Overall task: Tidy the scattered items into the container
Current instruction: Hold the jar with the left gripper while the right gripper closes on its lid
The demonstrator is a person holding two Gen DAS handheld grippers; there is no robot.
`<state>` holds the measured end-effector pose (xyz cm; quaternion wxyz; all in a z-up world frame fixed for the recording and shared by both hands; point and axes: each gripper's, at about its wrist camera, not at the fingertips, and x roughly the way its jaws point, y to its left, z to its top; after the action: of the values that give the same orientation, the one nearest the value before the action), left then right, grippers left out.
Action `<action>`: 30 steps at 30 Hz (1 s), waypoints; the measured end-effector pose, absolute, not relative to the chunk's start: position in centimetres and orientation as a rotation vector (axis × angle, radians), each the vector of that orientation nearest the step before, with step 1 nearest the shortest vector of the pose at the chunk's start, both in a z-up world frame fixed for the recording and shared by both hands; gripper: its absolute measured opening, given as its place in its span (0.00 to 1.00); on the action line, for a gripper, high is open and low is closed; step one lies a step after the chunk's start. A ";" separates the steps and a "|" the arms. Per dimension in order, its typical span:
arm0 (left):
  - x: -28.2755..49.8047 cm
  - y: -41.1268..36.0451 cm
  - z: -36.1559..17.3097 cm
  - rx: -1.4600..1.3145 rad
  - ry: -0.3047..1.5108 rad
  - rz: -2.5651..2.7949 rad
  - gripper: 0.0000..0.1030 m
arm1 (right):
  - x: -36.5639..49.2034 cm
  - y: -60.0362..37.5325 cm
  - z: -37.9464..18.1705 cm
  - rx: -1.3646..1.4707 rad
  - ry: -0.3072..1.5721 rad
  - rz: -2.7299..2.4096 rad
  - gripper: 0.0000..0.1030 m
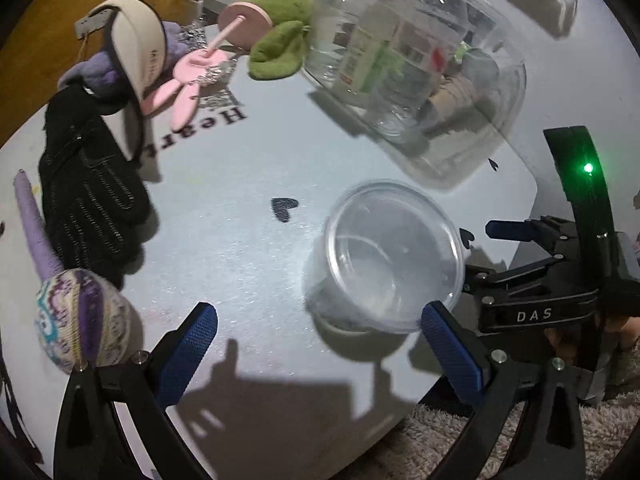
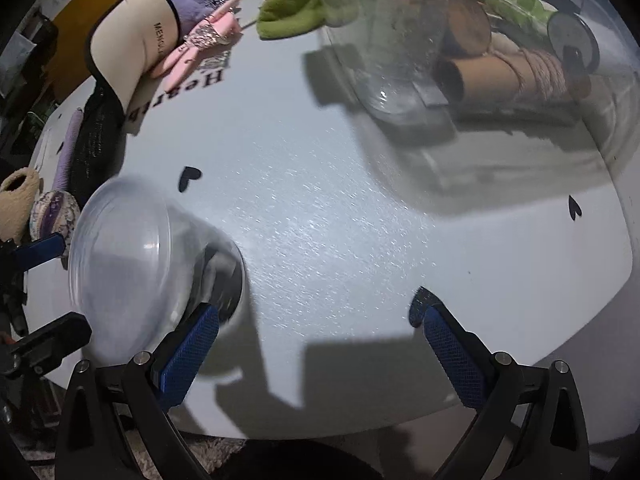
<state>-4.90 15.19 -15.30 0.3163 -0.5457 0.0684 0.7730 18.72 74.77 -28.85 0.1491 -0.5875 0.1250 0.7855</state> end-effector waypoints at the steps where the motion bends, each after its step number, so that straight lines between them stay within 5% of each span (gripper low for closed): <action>1: -5.0 15.3 -15.3 -1.437 0.174 2.033 0.99 | 19.0 75.0 -28.5 -1.667 0.375 2.265 1.00; 7: -4.6 14.3 -14.4 -1.402 0.089 1.994 0.99 | 20.9 76.1 -25.4 -1.521 0.471 2.366 0.99; 12: -4.4 12.8 -14.0 -1.402 0.004 1.953 0.99 | 21.4 73.5 -24.6 -1.573 0.191 2.469 0.99; 16: -5.7 12.8 -15.0 -1.477 -0.074 1.928 0.98 | 21.9 71.3 -25.8 -1.643 0.035 2.499 0.82; 17: -6.1 13.0 -15.4 -1.502 -0.090 1.916 0.96 | 22.1 70.8 -26.1 -1.659 0.003 2.505 0.80; 19: -6.9 13.4 -16.2 -1.553 -0.142 1.871 0.75 | 22.1 69.7 -26.6 -1.667 -0.086 2.531 0.76; 23: -7.8 14.3 -16.8 -1.596 -0.201 1.808 0.72 | 22.4 67.3 -27.3 -1.633 -0.299 2.593 0.76; 30: -8.7 17.2 -16.4 -1.590 -0.154 1.731 0.62 | 22.1 66.8 -27.7 -1.554 -0.358 2.683 0.76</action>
<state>-8.73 17.17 -16.39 0.3830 -0.6236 -0.0604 0.6788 22.08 66.79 -27.69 0.0102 -0.4979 -0.1146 0.8596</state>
